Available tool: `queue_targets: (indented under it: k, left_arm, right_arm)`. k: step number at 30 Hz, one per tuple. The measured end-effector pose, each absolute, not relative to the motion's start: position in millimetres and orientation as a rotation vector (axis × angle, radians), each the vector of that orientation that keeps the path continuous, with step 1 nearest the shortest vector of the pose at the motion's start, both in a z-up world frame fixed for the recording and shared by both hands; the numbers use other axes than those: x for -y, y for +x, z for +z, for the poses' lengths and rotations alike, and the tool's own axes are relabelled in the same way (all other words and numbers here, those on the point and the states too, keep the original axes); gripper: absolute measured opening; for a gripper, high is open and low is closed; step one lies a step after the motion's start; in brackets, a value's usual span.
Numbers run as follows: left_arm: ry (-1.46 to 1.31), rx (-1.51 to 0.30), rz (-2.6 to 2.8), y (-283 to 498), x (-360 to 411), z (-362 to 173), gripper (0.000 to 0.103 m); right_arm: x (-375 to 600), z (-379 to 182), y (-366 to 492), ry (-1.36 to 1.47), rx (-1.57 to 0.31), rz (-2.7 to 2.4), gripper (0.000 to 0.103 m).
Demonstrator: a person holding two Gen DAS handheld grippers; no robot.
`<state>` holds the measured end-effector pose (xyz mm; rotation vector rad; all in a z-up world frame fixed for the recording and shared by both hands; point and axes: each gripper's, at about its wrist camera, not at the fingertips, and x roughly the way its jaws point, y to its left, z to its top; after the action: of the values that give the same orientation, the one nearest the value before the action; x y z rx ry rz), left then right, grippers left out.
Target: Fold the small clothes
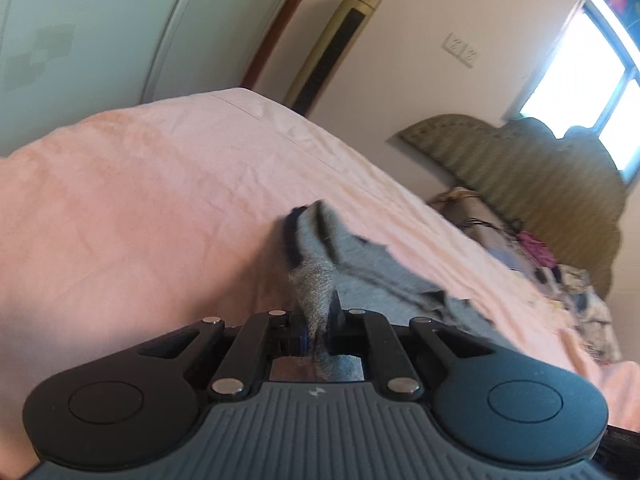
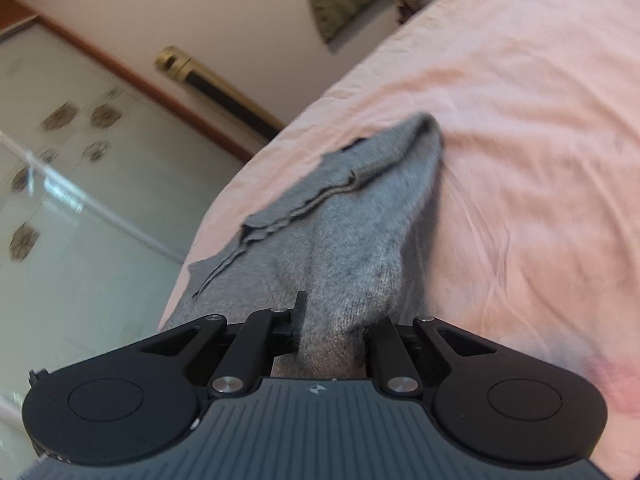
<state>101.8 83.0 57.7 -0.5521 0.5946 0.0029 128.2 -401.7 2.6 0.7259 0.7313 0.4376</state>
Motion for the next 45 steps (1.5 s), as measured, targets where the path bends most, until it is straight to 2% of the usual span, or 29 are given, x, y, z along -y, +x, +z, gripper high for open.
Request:
queue_targets:
  k: [4, 8, 9, 10, 11, 12, 13, 14, 15, 16, 20, 25, 28, 39, 45]
  left_arm:
    - [-0.555, -0.644, -0.088, 28.6, -84.5, 51.2, 0.007]
    - [-0.445, -0.770, -0.117, -29.2, -78.0, 24.3, 0.008]
    - [-0.383, -0.784, -0.102, -39.0, -75.1, 20.4, 0.012]
    - [-0.336, -0.773, -0.078, -48.3, -75.6, 20.0, 0.013]
    - [-0.284, -0.740, -0.058, -54.5, -77.0, 23.5, 0.018]
    - [-0.217, -0.702, -0.014, -58.0, -77.4, 30.6, 0.029]
    - [-0.157, -0.654, 0.045, -58.6, -78.4, 39.5, 0.035]
    - [-0.117, -0.605, 0.077, -56.4, -78.7, 49.4, 0.056]
    - [-0.101, -0.570, 0.069, -50.7, -79.0, 58.4, 0.083]
    - [-0.102, -0.562, 0.036, -41.1, -78.0, 65.7, 0.090]
    - [-0.265, -0.602, -0.088, 15.2, -75.1, 72.6, 0.090]
    - [-0.559, -0.759, -0.067, 70.9, -87.1, 40.8, 0.089]
    - [-0.568, -0.780, -0.076, 83.5, -81.3, 31.9, 0.086]
    - [-0.545, -0.772, -0.081, 94.6, -73.6, 43.7, 0.086]
    - [-0.676, -0.777, -0.146, 79.4, -93.5, 56.4, 0.086]
  right_arm:
    - [430.5, 13.0, 80.5, 0.660, -0.787, 0.496, 0.015]
    - [456.5, -0.4, 16.3, 0.695, -0.865, 0.507, 0.015]
    - [460.1, -7.2, 3.4, 0.713, -0.887, 0.498, 0.016]
    - [462.8, -15.6, -8.5, 0.732, -0.920, 0.495, 0.017]
    - [465.9, -21.7, -17.1, 0.741, -0.938, 0.489, 0.026]
    - [471.7, -24.3, -22.2, 0.751, -0.944, 0.458, 0.040]
    - [480.8, -22.3, -25.3, 0.762, -0.928, 0.425, 0.049]
    - [491.8, -16.4, -27.5, 0.775, -0.879, 0.397, 0.065]
    - [501.6, -7.7, -27.4, 0.790, -0.819, 0.378, 0.069]
    - [510.3, 2.0, -23.9, 0.826, -0.761, 0.392, 0.068]
    - [505.8, 21.1, 16.8, 0.918, -0.716, 0.495, 0.069]
    - [467.6, -0.3, 67.3, 0.884, -0.862, 0.441, 0.069]
    - [457.5, -12.4, 72.9, 0.867, -0.891, 0.423, 0.068]
    - [471.0, -9.8, 70.3, 0.886, -0.902, 0.400, 0.068]
    - [474.9, -6.3, 68.0, 0.870, -0.899, 0.399, 0.068]
